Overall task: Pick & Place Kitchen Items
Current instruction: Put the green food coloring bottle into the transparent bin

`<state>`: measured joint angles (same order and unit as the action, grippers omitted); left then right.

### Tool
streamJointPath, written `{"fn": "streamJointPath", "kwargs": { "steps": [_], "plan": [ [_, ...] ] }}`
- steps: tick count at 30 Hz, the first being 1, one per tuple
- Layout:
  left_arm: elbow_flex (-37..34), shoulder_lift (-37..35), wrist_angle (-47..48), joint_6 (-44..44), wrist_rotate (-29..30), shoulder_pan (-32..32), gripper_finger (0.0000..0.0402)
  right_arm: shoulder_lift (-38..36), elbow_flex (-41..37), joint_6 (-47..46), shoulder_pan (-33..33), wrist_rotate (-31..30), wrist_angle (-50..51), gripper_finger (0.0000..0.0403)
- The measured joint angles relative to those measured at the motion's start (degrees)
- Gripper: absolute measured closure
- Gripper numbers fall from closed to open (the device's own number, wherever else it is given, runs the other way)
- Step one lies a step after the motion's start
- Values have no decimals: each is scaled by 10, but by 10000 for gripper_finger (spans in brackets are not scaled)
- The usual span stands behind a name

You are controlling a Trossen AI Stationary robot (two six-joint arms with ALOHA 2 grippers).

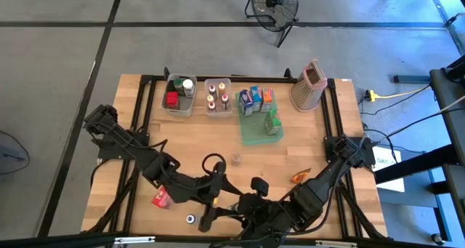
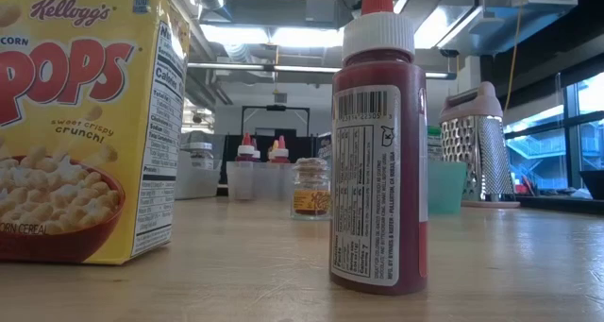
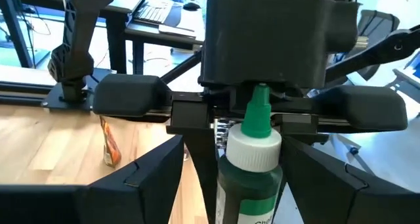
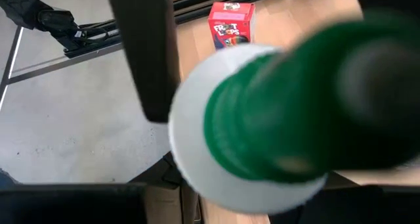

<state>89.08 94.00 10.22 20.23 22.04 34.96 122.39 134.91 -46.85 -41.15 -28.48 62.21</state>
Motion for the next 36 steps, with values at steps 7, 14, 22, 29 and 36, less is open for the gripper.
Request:
{"fn": "streamJointPath", "kwargs": {
  "steps": [7,14,22,29,36],
  "plan": [
    [0,12,2,0,-18,-3,153,0,0,8,0,-5,1,275],
    [0,23,-2,0,-33,-12,153,0,0,9,2,-4,4,275],
    [0,17,-2,0,-32,-13,153,0,0,10,2,-5,4,275],
    [0,16,-11,-4,-28,-13,169,0,0,10,3,-5,4,275],
    [-1,16,-25,-30,-28,-13,193,0,0,10,2,-6,4,275]
  ]
}}
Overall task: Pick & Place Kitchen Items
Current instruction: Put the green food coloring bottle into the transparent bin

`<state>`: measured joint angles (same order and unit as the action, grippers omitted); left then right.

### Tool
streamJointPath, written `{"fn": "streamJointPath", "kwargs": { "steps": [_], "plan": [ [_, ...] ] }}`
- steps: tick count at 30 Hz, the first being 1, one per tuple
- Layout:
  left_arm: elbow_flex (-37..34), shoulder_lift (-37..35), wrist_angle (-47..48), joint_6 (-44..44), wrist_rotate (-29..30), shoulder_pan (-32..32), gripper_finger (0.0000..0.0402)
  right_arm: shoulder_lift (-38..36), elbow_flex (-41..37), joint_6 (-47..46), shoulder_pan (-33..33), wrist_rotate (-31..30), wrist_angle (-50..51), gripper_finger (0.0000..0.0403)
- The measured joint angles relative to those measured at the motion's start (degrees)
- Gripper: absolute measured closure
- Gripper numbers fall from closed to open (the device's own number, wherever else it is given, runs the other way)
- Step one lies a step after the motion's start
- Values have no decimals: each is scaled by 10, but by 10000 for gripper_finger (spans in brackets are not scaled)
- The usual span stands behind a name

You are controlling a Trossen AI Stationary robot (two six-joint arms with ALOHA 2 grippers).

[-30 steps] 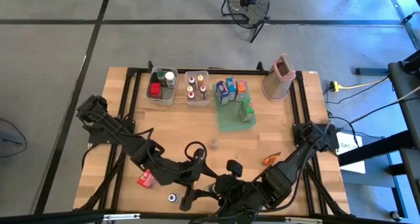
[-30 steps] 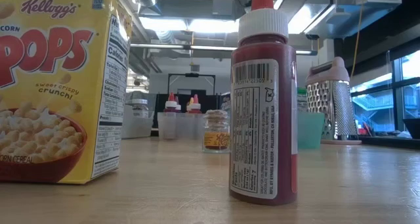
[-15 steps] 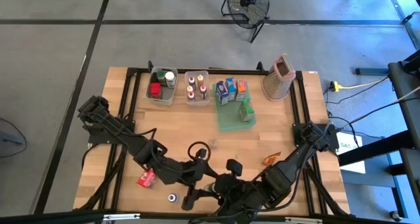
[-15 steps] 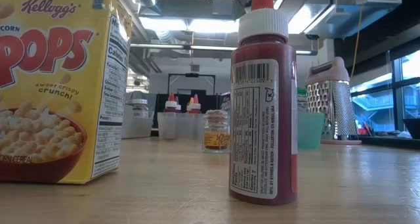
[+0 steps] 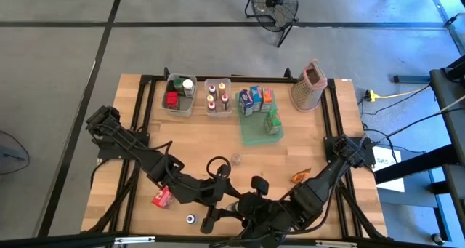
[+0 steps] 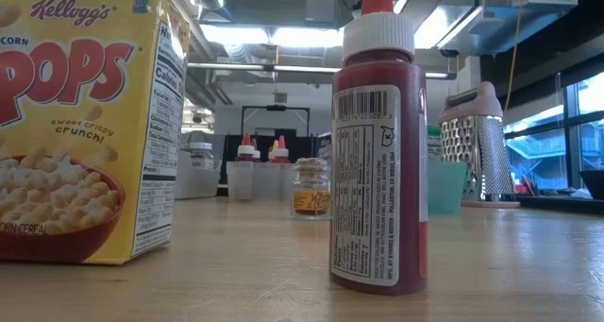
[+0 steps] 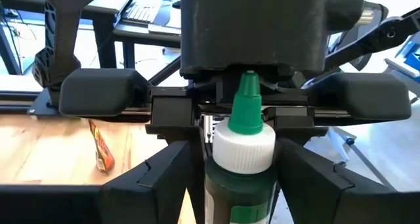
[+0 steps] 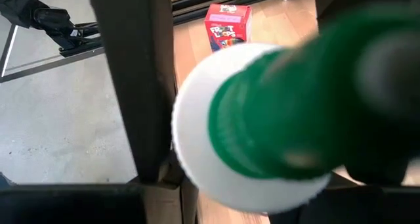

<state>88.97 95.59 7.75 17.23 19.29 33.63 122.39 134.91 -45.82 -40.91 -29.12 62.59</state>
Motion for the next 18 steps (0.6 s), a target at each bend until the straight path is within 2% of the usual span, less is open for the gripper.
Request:
{"fn": "streamJointPath", "kwargs": {
  "steps": [10,12,18],
  "plan": [
    [0,0,-7,-2,-15,0,265,0,0,0,1,5,-1,275],
    [0,0,-7,-8,-32,-2,279,0,0,0,0,7,-3,275],
    [1,8,-9,-2,-55,-9,277,1,0,-1,0,12,0,274]
  ]
}}
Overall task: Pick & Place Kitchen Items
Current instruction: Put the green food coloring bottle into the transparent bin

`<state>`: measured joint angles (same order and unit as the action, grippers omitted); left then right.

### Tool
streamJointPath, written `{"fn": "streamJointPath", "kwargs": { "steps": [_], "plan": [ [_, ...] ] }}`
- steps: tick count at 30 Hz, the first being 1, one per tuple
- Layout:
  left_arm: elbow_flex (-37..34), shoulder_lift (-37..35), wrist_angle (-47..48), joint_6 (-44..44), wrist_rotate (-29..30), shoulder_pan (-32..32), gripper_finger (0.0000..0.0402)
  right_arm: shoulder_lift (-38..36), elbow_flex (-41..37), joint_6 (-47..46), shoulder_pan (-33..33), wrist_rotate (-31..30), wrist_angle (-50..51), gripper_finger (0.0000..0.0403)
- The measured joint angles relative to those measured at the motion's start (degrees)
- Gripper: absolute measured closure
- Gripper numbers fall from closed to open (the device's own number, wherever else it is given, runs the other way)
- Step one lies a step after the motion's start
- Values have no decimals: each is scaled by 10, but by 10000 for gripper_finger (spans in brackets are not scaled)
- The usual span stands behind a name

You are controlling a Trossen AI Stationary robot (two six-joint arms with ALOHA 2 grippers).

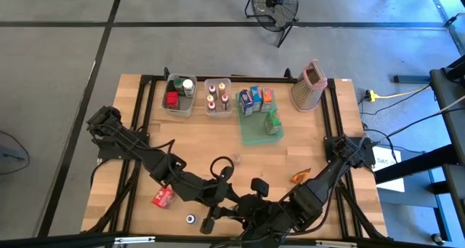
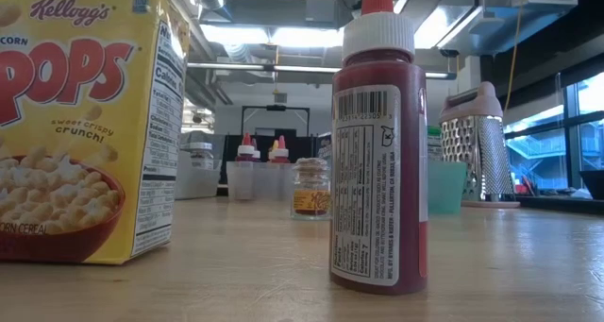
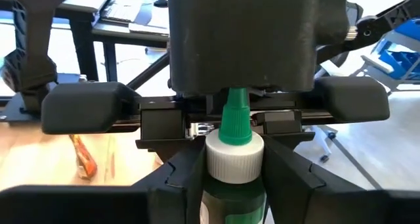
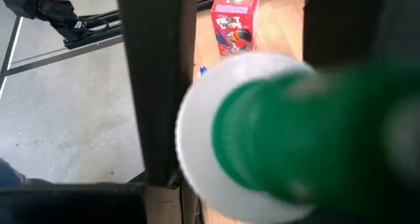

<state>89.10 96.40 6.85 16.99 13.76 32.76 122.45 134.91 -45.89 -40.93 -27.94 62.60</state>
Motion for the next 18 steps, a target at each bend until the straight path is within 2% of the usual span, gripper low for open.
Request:
{"fn": "streamJointPath", "kwargs": {
  "steps": [18],
  "plan": [
    [0,1,-2,3,-13,-3,287,0,-1,-2,0,1,0,273]
  ]
}}
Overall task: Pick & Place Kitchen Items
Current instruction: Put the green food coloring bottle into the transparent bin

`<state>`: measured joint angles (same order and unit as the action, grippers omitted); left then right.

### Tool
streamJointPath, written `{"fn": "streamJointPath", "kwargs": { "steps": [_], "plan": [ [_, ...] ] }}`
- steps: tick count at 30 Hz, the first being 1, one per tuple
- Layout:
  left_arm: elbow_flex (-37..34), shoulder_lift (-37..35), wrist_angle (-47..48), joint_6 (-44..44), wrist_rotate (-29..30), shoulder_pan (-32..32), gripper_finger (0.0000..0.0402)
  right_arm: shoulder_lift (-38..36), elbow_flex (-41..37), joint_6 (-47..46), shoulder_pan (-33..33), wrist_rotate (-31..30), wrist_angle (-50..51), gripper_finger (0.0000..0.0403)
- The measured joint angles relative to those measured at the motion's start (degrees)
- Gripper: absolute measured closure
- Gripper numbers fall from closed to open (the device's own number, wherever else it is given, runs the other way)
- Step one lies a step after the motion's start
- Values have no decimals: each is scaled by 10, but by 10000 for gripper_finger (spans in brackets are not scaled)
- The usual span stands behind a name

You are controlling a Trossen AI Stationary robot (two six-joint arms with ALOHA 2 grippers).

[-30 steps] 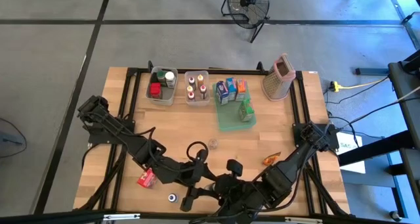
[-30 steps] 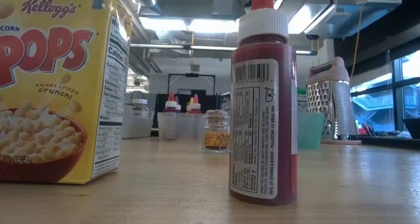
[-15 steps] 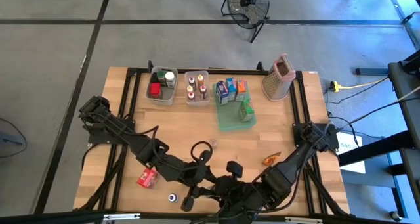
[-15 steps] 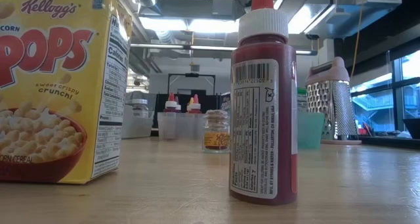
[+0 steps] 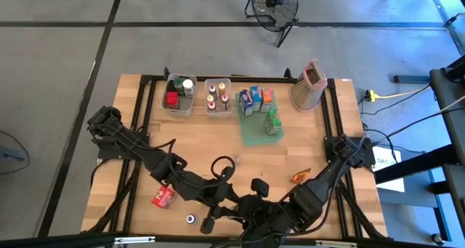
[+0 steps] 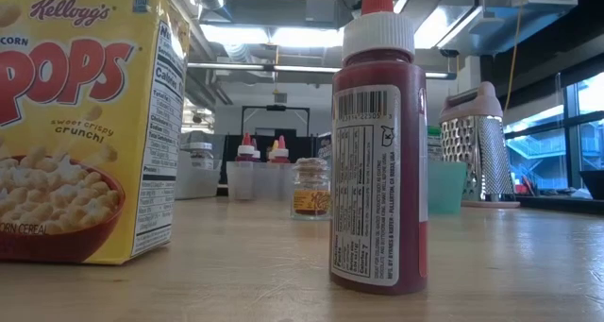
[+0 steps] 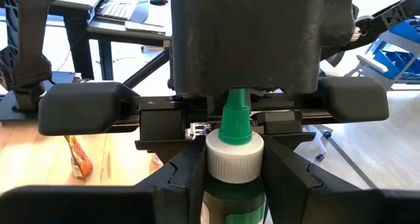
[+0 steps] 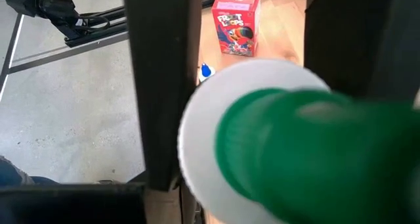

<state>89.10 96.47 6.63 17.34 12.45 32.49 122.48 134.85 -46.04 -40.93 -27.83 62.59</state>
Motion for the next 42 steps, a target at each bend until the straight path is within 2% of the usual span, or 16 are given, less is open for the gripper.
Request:
{"fn": "streamJointPath", "kwargs": {
  "steps": [6,10,16,21,30,36,39,42],
  "plan": [
    [0,-1,0,1,-1,1,287,0,0,-12,1,9,-1,243],
    [-1,-5,4,1,-1,4,287,0,1,-28,2,9,-2,191],
    [-2,-11,4,1,2,7,287,0,1,-46,1,63,0,114],
    [-2,-22,32,0,22,15,287,0,1,-64,1,78,9,104],
    [-1,-98,123,-22,182,45,287,-6,1,-57,-8,132,15,116],
    [-7,-154,151,-51,335,46,287,-10,1,-35,2,162,46,116],
    [-50,-181,148,-41,405,44,287,-31,1,-31,14,153,96,116],
    [-125,-210,107,-10,463,38,287,-72,1,-45,23,82,179,116]
  ]
}}
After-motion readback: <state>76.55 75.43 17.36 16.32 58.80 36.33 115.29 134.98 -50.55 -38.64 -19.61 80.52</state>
